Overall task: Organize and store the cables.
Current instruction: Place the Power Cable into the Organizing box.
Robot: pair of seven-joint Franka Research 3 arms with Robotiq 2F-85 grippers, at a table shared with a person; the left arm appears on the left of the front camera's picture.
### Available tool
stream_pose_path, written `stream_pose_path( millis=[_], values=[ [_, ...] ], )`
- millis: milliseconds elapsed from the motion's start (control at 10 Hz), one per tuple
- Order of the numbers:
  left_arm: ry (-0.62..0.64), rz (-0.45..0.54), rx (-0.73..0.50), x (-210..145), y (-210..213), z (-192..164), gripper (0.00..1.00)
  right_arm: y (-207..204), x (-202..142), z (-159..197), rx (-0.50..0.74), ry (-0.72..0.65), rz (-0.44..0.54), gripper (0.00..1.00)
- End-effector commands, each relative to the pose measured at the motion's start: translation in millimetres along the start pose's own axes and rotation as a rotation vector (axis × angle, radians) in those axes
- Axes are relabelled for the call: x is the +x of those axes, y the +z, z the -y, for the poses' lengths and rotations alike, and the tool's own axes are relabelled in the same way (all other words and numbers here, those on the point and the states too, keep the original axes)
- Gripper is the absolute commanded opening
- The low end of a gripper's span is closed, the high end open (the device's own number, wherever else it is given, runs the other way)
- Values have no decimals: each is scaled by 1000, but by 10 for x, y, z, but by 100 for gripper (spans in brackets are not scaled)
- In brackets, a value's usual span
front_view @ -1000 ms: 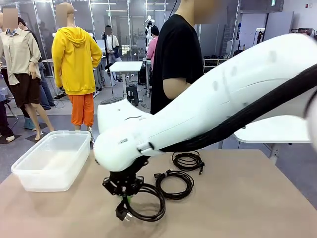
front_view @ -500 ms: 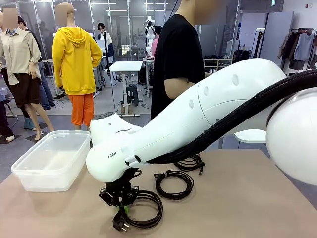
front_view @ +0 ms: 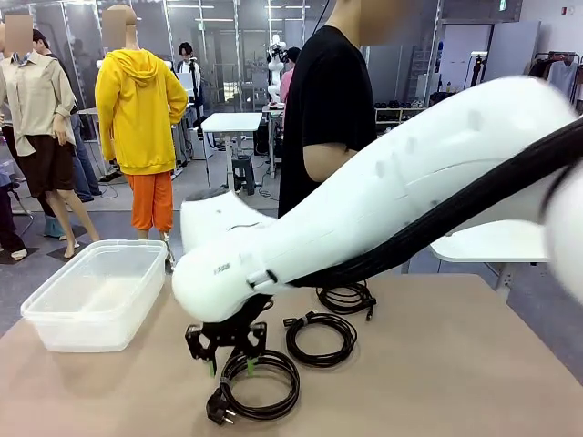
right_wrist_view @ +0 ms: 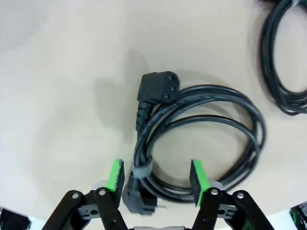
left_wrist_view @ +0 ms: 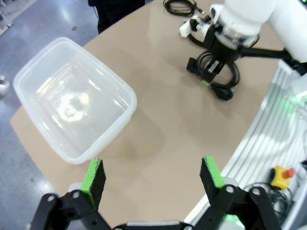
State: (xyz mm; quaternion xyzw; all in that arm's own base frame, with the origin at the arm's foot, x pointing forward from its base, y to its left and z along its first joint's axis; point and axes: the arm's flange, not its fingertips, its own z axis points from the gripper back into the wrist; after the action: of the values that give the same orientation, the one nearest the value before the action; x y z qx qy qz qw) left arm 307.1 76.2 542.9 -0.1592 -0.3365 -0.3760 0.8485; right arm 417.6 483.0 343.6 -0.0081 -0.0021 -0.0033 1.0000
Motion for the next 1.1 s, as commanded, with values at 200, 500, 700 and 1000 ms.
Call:
stream_pose_path(
  millis=[200,500,700,1000],
  values=[
    [96,-72,-34,286,-114,331,100,790,-299,1013,258,114,85,100],
    [121,-194,-36,544,-403,759,100,1271,-511,1985,391,306,147,100],
    [170,-253,5,656,-672,977,100,1426,-658,2679,380,389,123,100],
    [240,-252,7,782,-1123,1257,100,1388,-896,3601,347,502,254,100]
  ],
)
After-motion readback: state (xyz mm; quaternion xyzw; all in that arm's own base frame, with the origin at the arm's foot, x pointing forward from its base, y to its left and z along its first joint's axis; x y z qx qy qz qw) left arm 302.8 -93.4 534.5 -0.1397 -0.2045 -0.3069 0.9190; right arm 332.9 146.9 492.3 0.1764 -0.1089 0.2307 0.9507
